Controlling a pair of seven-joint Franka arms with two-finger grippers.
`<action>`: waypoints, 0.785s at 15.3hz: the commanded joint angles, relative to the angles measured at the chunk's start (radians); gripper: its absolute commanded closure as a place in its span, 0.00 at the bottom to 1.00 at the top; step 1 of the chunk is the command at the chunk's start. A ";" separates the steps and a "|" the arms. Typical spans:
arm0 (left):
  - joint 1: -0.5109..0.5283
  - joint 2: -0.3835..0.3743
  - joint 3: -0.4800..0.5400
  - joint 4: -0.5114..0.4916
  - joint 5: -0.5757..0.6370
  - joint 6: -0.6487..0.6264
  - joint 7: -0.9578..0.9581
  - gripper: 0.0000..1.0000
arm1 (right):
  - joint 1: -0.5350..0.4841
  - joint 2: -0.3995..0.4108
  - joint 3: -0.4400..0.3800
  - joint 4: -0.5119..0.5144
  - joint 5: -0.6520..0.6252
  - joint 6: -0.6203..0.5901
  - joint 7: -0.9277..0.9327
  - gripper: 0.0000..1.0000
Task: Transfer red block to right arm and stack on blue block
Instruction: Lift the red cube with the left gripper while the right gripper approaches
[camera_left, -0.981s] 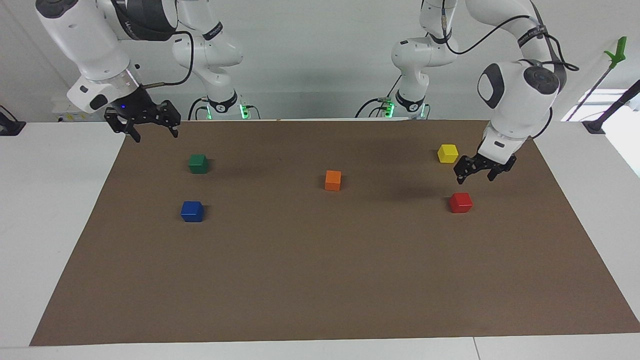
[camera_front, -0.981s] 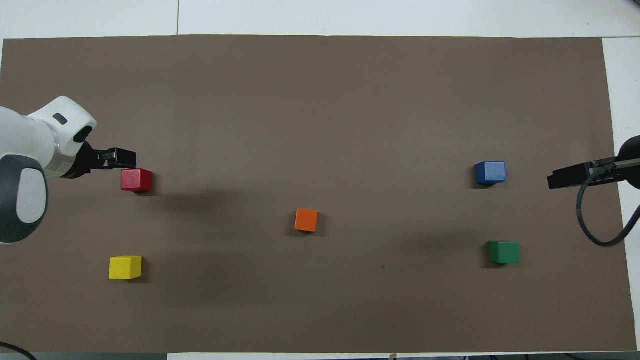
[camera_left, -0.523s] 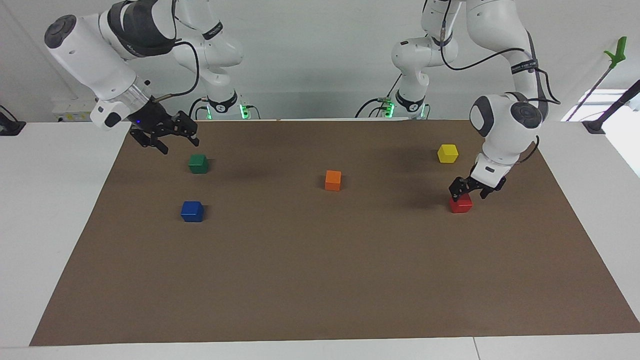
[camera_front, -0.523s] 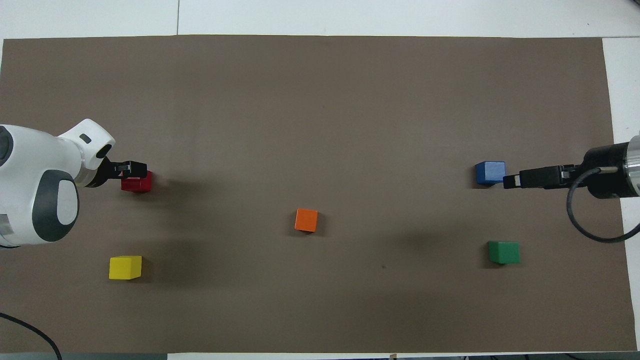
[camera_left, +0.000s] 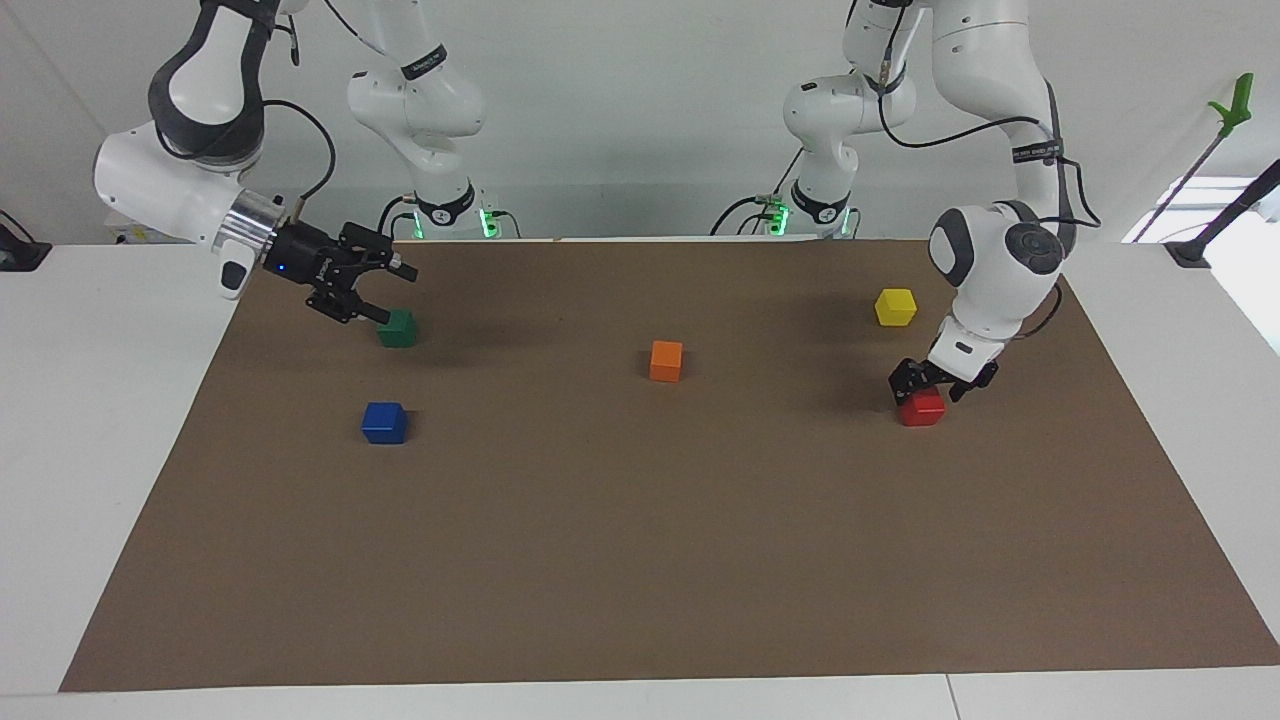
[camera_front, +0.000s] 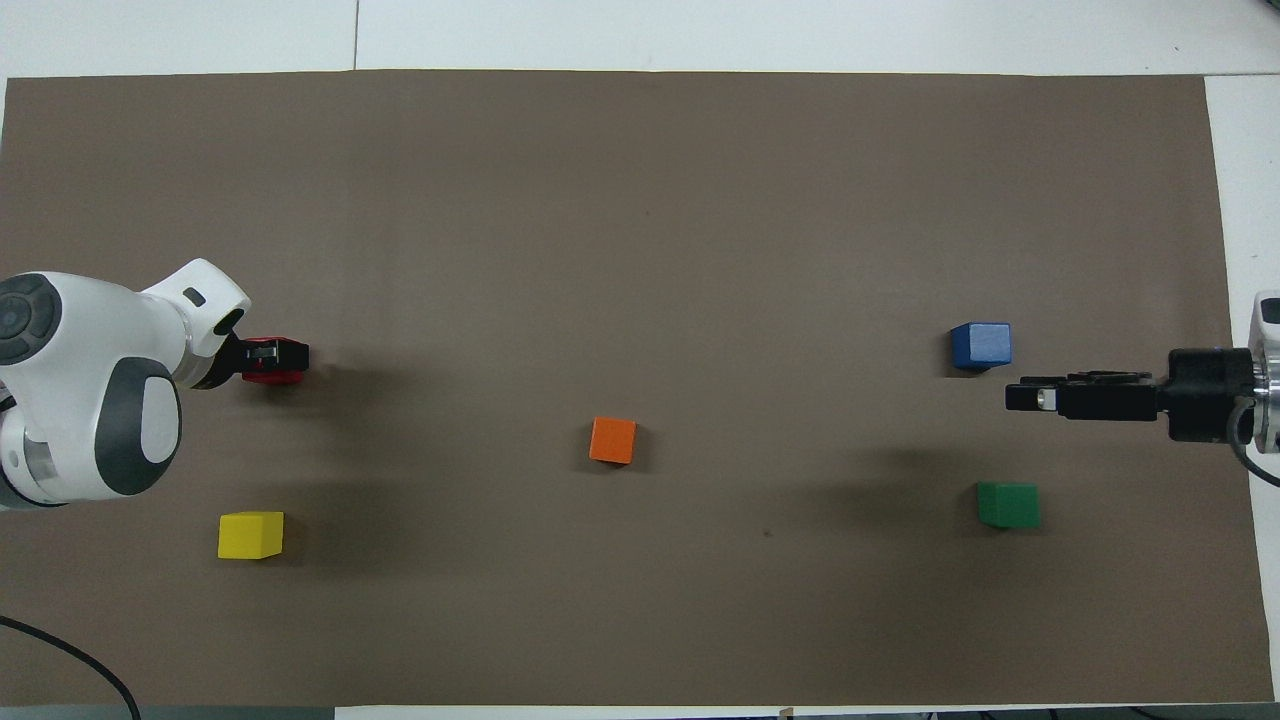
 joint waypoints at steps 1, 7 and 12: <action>-0.008 0.020 0.000 -0.020 -0.006 0.046 -0.002 0.37 | -0.012 0.011 0.011 -0.031 0.142 -0.059 -0.057 0.00; -0.006 0.025 -0.003 0.217 -0.113 -0.293 -0.073 1.00 | 0.034 0.076 0.014 -0.068 0.368 -0.149 -0.143 0.00; -0.040 -0.090 -0.063 0.436 -0.198 -0.669 -0.385 1.00 | 0.106 0.109 0.015 -0.112 0.576 -0.308 -0.152 0.00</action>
